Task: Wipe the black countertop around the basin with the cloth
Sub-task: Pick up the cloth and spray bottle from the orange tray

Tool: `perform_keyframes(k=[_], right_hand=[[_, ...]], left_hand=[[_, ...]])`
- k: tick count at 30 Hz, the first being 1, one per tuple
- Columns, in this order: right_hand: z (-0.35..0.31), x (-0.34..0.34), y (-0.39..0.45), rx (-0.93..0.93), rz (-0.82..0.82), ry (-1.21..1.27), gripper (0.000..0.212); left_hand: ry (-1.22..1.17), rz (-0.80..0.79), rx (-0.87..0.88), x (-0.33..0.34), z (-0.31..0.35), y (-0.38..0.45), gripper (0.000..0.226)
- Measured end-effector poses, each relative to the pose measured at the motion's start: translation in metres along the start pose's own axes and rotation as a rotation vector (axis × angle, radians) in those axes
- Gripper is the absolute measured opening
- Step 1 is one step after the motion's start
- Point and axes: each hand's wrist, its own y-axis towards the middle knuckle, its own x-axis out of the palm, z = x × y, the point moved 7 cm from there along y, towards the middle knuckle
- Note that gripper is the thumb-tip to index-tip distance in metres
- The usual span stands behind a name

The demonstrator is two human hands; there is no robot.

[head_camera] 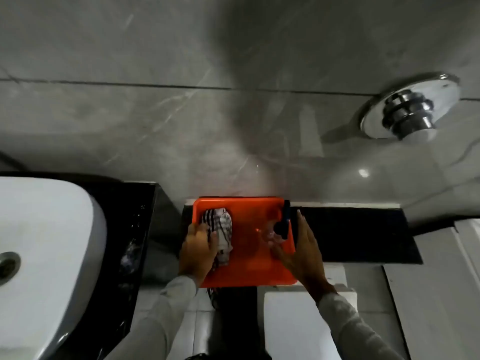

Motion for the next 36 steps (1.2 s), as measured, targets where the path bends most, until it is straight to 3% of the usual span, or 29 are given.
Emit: perform_keyframes(k=[5, 8, 11, 15, 20, 25, 26, 30, 34, 36], right_hand=[[0.008, 0.028, 0.039, 0.031, -0.023, 0.229, 0.1], [-0.002, 0.029, 0.052, -0.082, 0.031, 0.217, 0.089], [-0.008, 0.03, 0.059, -0.148, 0.094, 0.289, 0.063], [-0.01, 0.029, 0.059, -0.164, 0.146, 0.399, 0.044], [-0.019, 0.023, 0.05, -0.16, 0.085, 0.442, 0.039], [-0.033, 0.013, 0.037, -0.196, 0.038, 0.353, 0.056], [-0.035, 0.013, 0.034, -0.206, 0.017, 0.35, 0.06], [-0.042, 0.003, 0.018, -0.202, -0.048, 0.261, 0.073], [-0.059, -0.002, -0.003, -0.233, -0.097, 0.165, 0.044], [-0.068, -0.002, -0.009, -0.226, -0.114, 0.153, 0.043]], left_hand=[[0.068, -0.136, -0.116, 0.037, 0.0, 0.029, 0.043], [0.087, -0.111, -0.183, 0.039, 0.006, 0.039, 0.055], [0.105, -0.055, -0.222, 0.041, 0.009, 0.05, 0.051], [-0.031, -0.076, -0.327, 0.052, 0.002, 0.054, 0.06], [-0.118, -0.136, -0.41, 0.069, -0.013, 0.06, 0.052], [-0.098, -0.104, -0.403, 0.075, -0.004, 0.056, 0.065], [-0.179, -0.104, -0.37, 0.077, 0.0, 0.058, 0.063], [-0.892, -0.157, -0.338, 0.072, 0.016, 0.064, 0.038], [-1.228, -0.222, -0.335, 0.047, 0.026, 0.072, 0.034], [-1.323, -0.286, -0.353, 0.035, 0.028, 0.072, 0.023]])
